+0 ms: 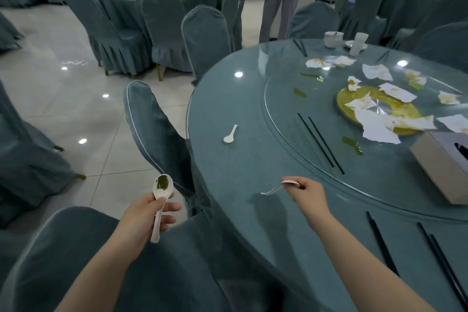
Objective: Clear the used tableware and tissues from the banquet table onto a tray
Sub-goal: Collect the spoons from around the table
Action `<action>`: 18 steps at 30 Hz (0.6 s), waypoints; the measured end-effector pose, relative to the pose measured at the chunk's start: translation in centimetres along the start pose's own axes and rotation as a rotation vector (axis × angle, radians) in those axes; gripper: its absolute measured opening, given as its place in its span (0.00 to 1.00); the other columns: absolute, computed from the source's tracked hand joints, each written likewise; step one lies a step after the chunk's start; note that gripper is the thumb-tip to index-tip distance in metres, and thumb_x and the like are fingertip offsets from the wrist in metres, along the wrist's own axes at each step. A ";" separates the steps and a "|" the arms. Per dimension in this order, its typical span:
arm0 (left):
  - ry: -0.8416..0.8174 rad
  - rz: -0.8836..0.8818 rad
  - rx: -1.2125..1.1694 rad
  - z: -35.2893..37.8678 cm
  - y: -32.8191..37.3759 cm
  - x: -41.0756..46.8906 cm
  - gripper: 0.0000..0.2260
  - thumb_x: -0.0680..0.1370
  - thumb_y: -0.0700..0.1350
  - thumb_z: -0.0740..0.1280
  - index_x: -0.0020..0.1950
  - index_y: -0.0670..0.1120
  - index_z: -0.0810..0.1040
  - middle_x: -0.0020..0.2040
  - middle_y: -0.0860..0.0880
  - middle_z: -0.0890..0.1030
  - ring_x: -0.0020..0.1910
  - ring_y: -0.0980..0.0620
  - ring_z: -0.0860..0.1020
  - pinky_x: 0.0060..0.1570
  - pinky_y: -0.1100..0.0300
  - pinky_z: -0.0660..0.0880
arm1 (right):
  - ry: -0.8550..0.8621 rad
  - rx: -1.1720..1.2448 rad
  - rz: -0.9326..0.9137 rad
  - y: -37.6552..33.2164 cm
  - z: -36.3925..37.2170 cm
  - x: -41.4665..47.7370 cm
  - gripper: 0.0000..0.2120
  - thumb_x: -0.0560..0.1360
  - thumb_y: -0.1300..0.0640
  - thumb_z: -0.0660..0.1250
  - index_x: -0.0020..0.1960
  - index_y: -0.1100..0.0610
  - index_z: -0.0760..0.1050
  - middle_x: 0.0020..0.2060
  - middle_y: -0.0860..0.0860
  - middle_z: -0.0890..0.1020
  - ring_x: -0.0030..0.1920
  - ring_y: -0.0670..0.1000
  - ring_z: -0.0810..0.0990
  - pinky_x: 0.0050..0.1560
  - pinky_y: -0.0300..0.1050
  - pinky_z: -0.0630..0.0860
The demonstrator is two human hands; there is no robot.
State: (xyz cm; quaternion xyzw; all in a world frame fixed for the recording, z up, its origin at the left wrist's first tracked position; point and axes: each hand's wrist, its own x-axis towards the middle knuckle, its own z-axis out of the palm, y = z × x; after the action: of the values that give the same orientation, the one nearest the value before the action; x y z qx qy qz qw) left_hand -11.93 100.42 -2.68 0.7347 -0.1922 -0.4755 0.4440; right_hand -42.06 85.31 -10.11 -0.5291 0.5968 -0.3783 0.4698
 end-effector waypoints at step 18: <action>0.217 -0.031 -0.080 -2.2 5.4 7.1 0.09 0.82 0.43 0.58 0.56 0.44 0.77 0.41 0.45 0.85 0.38 0.45 0.79 0.36 0.56 0.73 | -0.374 -0.797 -0.238 -5.1 12.2 18.0 0.04 0.78 0.63 0.55 0.48 0.59 0.68 0.48 0.55 0.75 0.43 0.55 0.72 0.38 0.46 0.63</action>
State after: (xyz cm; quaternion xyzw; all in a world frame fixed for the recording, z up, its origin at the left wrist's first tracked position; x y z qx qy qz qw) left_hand -5.88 93.64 -1.57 0.7664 -0.1127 -0.4073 0.4839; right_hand -28.94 67.29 -11.49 -0.7928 0.5358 -0.0683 0.2825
